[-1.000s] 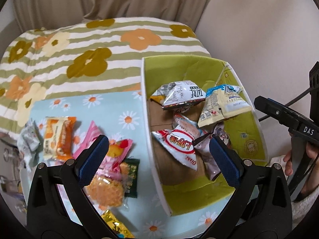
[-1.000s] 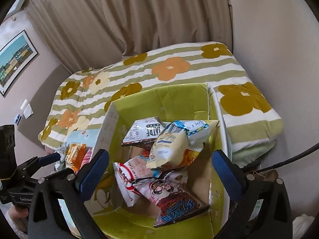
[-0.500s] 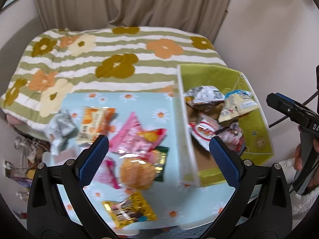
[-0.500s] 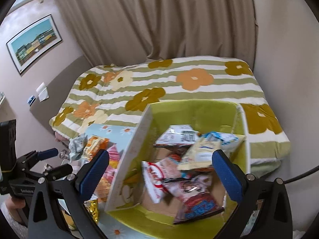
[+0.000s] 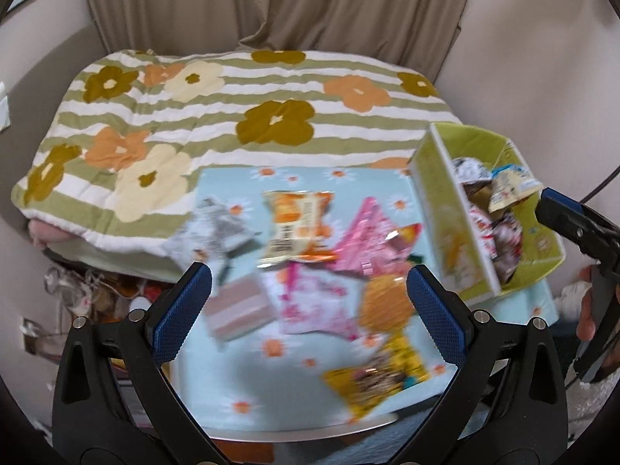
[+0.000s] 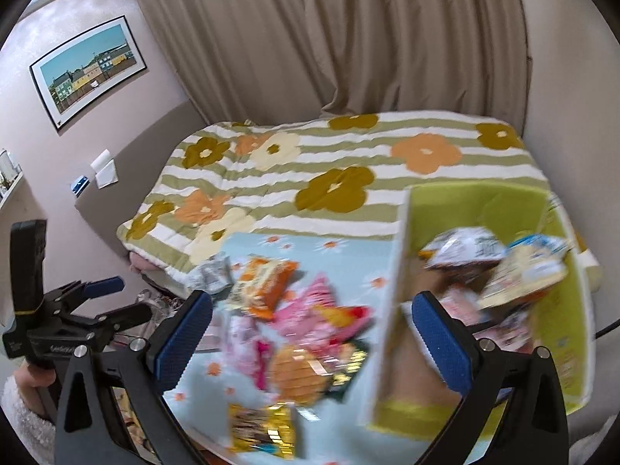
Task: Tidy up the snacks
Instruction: 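Move both tools back over the remaining snacks, then grasp the grey newsprint bag with left tool while right tool grasps the pink-white packet, then lift both held packets toward the cardboard box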
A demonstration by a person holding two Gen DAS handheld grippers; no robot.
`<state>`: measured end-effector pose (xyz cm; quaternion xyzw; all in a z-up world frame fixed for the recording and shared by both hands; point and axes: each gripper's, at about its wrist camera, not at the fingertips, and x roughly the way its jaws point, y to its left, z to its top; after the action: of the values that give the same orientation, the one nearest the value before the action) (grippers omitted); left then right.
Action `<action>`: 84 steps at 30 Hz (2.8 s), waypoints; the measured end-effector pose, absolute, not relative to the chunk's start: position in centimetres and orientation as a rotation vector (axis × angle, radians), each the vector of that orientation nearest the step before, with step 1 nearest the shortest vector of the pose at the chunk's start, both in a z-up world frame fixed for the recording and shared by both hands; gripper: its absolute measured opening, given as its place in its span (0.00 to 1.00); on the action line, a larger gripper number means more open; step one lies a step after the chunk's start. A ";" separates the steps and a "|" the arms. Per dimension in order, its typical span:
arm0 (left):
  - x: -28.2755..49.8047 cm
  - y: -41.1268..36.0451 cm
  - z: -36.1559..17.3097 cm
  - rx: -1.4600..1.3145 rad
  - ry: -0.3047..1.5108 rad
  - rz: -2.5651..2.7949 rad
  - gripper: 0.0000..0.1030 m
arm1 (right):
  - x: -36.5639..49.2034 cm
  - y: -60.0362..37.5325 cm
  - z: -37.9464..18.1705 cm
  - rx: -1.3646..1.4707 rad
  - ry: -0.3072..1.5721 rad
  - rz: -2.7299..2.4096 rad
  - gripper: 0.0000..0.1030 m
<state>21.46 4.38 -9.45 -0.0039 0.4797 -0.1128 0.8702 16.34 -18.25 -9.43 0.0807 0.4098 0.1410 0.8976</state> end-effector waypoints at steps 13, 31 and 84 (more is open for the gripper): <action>27.9 13.7 -15.9 0.083 1.125 -0.352 0.97 | 16.3 -8.8 -16.6 0.280 1.021 0.154 1.00; 36.1 11.4 -26.8 0.281 1.272 -0.455 0.95 | 18.1 -4.3 -25.2 0.287 1.128 0.052 0.93; 30.9 13.0 -19.5 0.194 1.102 -0.383 0.56 | 17.9 -3.8 -25.9 0.199 1.075 0.080 0.39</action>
<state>30.88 13.02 -19.55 0.0916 0.5196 -0.1805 0.8301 17.93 -3.76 -25.87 0.0944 0.5110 0.0379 0.8536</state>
